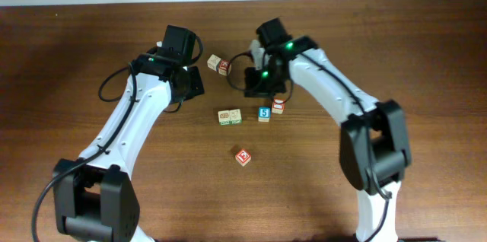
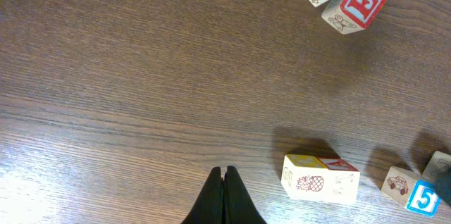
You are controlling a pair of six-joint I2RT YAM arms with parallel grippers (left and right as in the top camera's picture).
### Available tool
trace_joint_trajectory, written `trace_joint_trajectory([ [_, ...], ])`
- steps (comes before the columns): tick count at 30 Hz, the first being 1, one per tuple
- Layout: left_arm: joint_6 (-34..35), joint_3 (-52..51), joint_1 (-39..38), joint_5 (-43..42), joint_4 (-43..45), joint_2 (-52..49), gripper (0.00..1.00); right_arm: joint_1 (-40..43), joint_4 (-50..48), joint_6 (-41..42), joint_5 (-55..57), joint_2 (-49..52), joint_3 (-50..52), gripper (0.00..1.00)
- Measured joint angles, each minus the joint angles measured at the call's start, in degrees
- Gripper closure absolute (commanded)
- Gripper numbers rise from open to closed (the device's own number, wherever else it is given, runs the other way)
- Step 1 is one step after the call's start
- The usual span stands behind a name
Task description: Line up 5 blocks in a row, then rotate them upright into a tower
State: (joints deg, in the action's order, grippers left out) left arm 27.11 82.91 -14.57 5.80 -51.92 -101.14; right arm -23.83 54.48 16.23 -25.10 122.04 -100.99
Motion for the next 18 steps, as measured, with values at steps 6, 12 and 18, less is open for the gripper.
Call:
trace_joint_trajectory([
  [6, 0.0, 0.0, 0.0, 0.0, 0.6, 0.0, 1.0, -0.7, 9.2, 0.0, 5.0, -3.4, 0.0, 0.87],
  [12, 0.0, 0.0, 0.0, 0.0, 0.7, 0.0, 1.0, -0.6, 7.5, 1.6, 14.1, -3.4, 4.2, 0.9],
  [18, 0.0, 0.0, 0.0, 0.0, 0.8, 0.0, 1.0, -0.6, 2.2, 4.0, 17.9, -3.4, 9.8, 0.92],
])
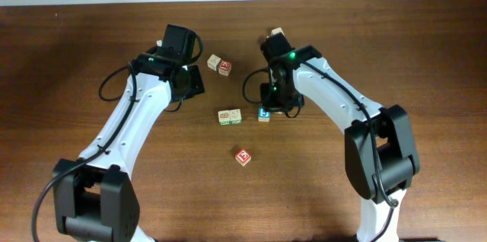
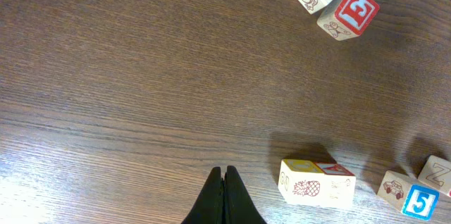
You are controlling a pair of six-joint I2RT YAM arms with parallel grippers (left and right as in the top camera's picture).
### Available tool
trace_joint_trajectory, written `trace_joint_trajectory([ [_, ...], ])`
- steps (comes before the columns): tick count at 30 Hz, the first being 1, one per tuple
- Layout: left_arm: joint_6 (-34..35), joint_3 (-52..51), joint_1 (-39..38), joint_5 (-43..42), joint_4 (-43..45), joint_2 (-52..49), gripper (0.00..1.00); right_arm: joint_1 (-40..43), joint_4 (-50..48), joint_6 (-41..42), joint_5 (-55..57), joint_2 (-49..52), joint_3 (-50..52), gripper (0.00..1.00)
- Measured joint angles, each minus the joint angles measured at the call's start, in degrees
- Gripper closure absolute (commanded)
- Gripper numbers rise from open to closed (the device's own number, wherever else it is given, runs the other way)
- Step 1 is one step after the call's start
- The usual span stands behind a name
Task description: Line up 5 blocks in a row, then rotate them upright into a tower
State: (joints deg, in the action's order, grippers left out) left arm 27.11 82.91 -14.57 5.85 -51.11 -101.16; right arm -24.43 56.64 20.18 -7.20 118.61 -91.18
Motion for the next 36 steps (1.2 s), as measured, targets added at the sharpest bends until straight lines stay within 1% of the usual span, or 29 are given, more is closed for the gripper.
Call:
trace_joint_trajectory([
  [5, 0.0, 0.0, 0.0, 0.0, 0.0, 0.0, 1.0, 0.0, -2.9, 0.7, 0.6, 0.0, 4.3, 0.92],
  [8, 0.0, 0.0, 0.0, 0.0, 0.0, 0.0, 1.0, 0.0, -3.7, 0.3, 0.4, 0.0, 4.4, 0.92],
  [19, 0.0, 0.0, 0.0, 0.0, 0.0, 0.0, 1.0, -1.4, -4.5, -5.9, -3.6, 0.0, 4.5, 0.92],
  [31, 0.0, 0.0, 0.0, 0.0, 0.5, 0.0, 1.0, -2.1, -4.9, -8.4, -4.9, 0.0, 4.5, 0.92],
  [36, 0.0, 0.0, 0.0, 0.0, 0.8, 0.0, 1.0, -0.3, -5.1, -8.6, -4.7, 0.0, 4.1, 0.92],
])
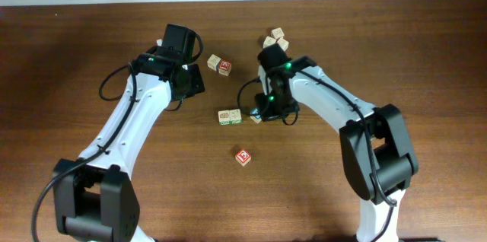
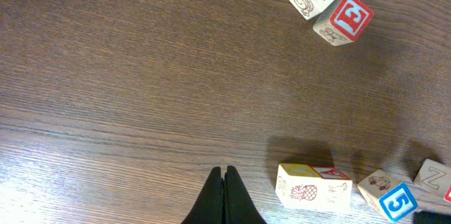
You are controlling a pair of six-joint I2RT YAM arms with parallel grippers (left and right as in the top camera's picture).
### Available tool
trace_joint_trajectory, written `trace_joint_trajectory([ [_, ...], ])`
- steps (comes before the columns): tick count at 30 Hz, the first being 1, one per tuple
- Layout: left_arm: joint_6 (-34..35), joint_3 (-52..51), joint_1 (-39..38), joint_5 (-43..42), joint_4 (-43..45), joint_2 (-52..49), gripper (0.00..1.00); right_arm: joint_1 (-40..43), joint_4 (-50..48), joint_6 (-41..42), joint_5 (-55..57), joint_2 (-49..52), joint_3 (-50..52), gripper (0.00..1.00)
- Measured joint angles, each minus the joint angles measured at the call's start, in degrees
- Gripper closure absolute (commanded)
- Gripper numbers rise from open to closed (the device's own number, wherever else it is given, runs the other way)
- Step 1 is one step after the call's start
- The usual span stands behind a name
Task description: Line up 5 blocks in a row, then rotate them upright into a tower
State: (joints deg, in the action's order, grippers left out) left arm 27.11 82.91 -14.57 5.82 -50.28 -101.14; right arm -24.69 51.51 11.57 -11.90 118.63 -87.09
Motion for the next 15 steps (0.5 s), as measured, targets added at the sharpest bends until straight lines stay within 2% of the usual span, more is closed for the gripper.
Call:
trace_joint_trajectory([
  [5, 0.0, 0.0, 0.0, 0.0, 0.2, 0.0, 1.0, 1.6, -0.8, 0.0, -0.3, 0.1, -0.3, 0.92],
  [15, 0.0, 0.0, 0.0, 0.0, 0.2, 0.0, 1.0, -0.9, -2.2, 0.0, -3.5, 1.7, -0.3, 0.92],
])
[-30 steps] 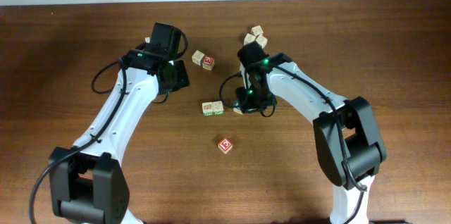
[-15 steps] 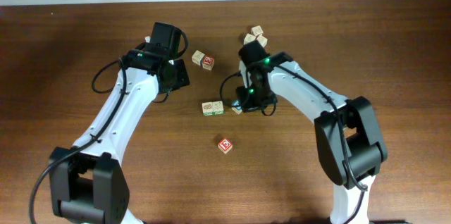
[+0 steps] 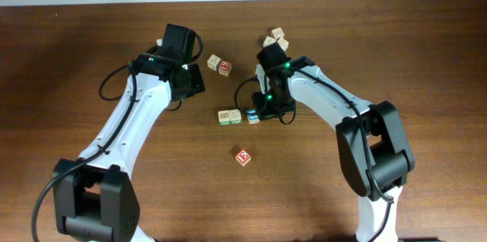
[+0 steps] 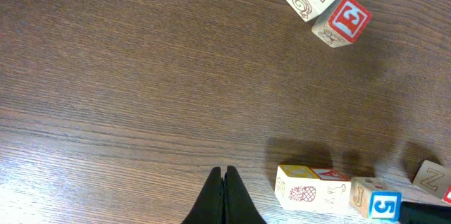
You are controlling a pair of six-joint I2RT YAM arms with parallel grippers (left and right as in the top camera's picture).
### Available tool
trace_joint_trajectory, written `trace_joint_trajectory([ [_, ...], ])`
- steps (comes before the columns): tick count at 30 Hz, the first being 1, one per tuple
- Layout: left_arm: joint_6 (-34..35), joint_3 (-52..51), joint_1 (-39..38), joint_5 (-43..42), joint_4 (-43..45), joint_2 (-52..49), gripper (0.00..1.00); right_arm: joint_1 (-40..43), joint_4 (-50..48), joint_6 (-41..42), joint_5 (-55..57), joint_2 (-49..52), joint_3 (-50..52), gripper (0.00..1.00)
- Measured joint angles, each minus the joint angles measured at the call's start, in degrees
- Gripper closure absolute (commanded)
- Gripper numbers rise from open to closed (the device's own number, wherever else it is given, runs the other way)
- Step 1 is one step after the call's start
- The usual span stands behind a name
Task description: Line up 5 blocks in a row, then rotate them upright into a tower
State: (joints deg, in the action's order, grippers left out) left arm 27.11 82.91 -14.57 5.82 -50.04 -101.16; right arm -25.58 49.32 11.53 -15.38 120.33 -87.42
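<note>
In the left wrist view a blue "5" block (image 4: 377, 201) lies against the right end of a two-block pair with a pineapple face (image 4: 313, 184). A "Z" block (image 4: 430, 179) sits just to the right of it. A "Y" block and a red "E" block (image 4: 347, 20) touch at the top right. Overhead, my right gripper (image 3: 262, 109) is down beside the blue block (image 3: 253, 117), its fingers hidden under the arm. My left gripper (image 4: 225, 172) hangs shut and empty over bare wood, left of the pair.
A lone red-faced block (image 3: 243, 155) lies nearer the front of the wooden table (image 3: 426, 59). Two more pale blocks (image 3: 276, 40) sit behind the right arm. The left arm (image 3: 129, 120) stretches across the table's left half.
The blue "5" block has shifted left and turned, and now touches the pineapple pair. The right gripper has moved slightly left with it. My left gripper has not moved.
First the right gripper was behind the middle blocks, with the "5" block apart from the pineapple pair. Then it stood over the "5" block. Later the block lay closer to the pair and skewed, and now rests squarely against it. The left gripper stayed shut and still.
</note>
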Motion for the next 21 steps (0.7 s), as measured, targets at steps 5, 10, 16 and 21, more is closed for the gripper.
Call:
trace_joint_trajectory([
  [5, 0.0, 0.0, 0.0, 0.0, 0.0, 0.0, 1.0, 0.0, -1.2, -1.3, -2.6, 0.0, 0.0, 0.92],
  [10, 0.0, 0.0, 0.0, 0.0, 0.0, 0.0, 1.0, 0.0, -2.9, -1.5, -3.8, 0.0, 0.0, 0.92],
  [16, 0.0, 0.0, 0.0, 0.0, 0.0, 0.0, 1.0, 0.0, -4.0, -1.5, -5.4, 0.0, 0.0, 0.92],
  [21, 0.0, 0.0, 0.0, 0.0, 0.0, 0.0, 1.0, 0.0, -4.0, -1.5, -6.3, 0.0, -0.1, 0.96],
])
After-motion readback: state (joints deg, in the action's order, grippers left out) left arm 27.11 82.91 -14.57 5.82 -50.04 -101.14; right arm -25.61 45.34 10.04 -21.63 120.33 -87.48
